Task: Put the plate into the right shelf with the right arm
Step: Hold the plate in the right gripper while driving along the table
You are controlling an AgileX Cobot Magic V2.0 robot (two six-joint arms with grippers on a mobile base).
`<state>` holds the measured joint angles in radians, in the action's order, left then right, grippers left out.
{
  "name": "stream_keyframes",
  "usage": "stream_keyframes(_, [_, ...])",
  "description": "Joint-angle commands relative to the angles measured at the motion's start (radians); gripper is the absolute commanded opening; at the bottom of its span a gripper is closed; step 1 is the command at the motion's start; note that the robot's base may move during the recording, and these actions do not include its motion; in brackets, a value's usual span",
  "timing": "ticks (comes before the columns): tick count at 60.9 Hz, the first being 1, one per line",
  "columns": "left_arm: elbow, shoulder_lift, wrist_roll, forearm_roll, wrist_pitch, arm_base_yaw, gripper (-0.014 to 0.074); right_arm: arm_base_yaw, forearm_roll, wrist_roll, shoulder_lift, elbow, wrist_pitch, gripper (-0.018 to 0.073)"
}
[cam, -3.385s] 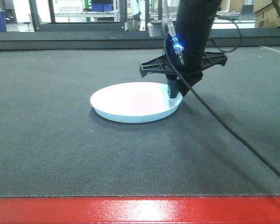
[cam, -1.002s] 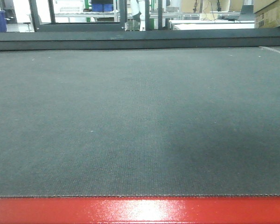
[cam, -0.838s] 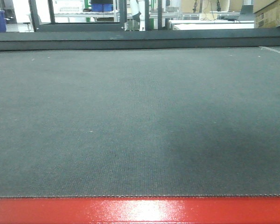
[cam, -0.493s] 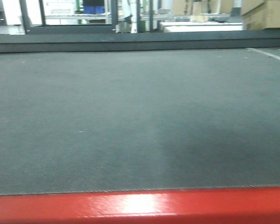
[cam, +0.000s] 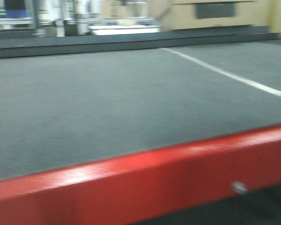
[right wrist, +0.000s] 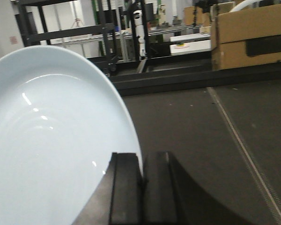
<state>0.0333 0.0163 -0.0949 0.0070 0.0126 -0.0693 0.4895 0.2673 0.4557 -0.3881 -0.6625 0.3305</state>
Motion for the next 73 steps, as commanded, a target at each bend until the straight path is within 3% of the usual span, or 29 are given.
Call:
stream_keyframes(1, [0.007,0.011,-0.006,0.000,-0.089,0.001,-0.0047,0.000,0.020,-0.005,-0.006,-0.030,-0.103,0.0055])
stream_keyframes(73, [0.007,0.011,-0.006,0.000,-0.089,0.001,-0.0047,0.000,0.020,-0.005,-0.006,-0.030,-0.105,0.0055])
